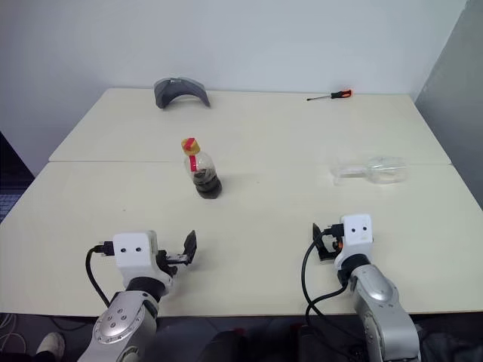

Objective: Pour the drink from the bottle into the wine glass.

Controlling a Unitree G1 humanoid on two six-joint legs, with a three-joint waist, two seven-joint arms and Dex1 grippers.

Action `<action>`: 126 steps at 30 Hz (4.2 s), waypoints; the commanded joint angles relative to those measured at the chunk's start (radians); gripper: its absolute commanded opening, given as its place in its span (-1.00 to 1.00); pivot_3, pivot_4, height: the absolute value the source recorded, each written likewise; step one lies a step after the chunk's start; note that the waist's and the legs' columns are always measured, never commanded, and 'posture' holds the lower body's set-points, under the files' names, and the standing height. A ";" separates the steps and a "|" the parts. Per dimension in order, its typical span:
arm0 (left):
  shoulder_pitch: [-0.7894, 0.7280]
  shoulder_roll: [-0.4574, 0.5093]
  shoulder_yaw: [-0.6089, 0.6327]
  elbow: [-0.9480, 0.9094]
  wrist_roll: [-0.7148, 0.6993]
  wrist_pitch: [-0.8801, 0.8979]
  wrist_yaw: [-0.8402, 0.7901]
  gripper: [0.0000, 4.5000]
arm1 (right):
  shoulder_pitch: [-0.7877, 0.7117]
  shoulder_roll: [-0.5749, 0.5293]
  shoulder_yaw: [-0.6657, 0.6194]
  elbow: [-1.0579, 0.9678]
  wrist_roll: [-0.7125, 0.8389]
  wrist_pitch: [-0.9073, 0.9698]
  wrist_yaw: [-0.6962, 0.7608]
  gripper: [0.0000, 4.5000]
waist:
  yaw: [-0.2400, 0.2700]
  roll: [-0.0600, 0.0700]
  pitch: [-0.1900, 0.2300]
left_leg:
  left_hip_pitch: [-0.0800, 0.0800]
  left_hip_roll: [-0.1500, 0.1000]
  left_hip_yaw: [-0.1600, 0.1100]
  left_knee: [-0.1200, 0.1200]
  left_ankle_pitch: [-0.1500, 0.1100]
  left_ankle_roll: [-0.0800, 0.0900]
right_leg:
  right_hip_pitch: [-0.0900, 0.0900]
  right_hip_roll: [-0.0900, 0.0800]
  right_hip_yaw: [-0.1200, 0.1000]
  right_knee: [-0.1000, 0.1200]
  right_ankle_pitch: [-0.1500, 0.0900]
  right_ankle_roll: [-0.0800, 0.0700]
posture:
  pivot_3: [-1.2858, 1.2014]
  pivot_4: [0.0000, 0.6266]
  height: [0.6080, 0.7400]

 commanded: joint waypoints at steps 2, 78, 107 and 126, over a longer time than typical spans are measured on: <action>-0.009 0.016 0.002 -0.001 0.001 -0.015 -0.016 0.99 | -0.012 0.007 -0.004 -0.024 -0.001 -0.026 -0.012 1.00 | 0.000 0.000 0.000 | 0.000 0.000 0.000 0.000 0.000 0.000 | 0.000 0.000 0.000 0.000 0.000 0.000 | 0.03 -0.52 1.00; -0.579 0.238 0.060 0.785 0.029 -0.502 -0.235 0.99 | -0.319 -0.384 -0.034 0.096 0.561 -0.094 0.653 1.00 | 0.006 -0.001 0.001 | 0.000 -0.001 -0.001 0.003 0.000 0.000 | 0.002 -0.001 -0.002 0.000 0.001 0.000 | 0.03 -0.52 1.00; -0.558 0.227 0.072 0.764 0.002 -0.487 -0.222 0.99 | -0.399 -0.394 -0.021 0.082 0.576 -0.041 0.606 1.00 | 0.006 -0.001 0.001 | -0.001 -0.001 -0.002 0.005 0.000 0.000 | 0.002 -0.001 -0.002 0.000 0.001 0.000 | 0.03 -0.52 1.00; -0.663 0.154 0.039 0.908 0.005 -0.538 -0.211 0.99 | -0.394 -0.400 -0.022 0.081 0.584 -0.036 0.615 1.00 | 0.006 -0.001 0.001 | -0.002 -0.001 -0.002 0.006 0.000 0.000 | 0.002 -0.001 -0.003 0.000 0.001 0.001 | 0.03 -0.52 1.00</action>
